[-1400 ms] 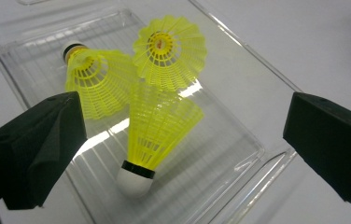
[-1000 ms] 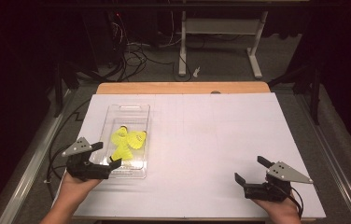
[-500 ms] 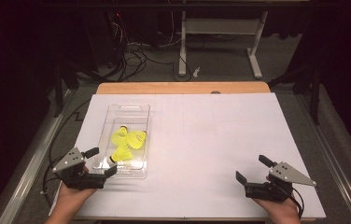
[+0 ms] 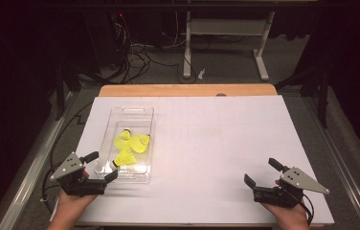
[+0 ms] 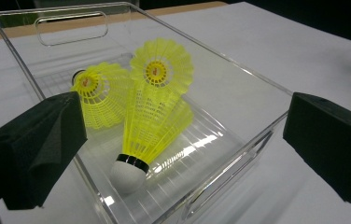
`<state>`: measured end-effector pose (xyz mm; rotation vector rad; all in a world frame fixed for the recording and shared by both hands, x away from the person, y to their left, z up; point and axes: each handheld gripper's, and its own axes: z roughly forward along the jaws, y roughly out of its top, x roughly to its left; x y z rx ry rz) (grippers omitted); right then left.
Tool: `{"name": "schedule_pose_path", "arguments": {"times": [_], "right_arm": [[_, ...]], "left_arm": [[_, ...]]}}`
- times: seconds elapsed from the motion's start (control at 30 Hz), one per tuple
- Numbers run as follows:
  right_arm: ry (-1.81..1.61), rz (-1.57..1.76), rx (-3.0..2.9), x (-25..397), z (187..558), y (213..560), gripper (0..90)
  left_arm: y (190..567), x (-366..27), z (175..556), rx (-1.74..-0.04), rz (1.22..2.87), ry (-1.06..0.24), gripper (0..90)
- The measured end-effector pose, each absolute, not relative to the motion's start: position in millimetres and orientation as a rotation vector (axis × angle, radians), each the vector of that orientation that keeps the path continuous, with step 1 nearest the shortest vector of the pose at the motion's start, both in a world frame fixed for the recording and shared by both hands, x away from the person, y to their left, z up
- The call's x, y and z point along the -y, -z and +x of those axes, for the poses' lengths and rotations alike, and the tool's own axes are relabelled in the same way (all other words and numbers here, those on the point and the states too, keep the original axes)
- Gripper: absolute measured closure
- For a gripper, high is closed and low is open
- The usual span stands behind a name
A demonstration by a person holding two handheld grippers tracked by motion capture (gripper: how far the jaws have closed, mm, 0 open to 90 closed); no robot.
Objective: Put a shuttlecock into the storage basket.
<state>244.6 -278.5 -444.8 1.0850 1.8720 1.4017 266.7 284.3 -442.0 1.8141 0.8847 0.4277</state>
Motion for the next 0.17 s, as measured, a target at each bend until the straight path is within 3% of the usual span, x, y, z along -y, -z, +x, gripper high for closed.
{"name": "schedule_pose_path", "arguments": {"times": [0.17], "right_arm": [[-1.410,1.077,-1.864,279.3,243.6,443.5,0.1]], "left_arm": [[440.0,-283.8,264.7,-0.880,1.807,-0.454,0.8]]}}
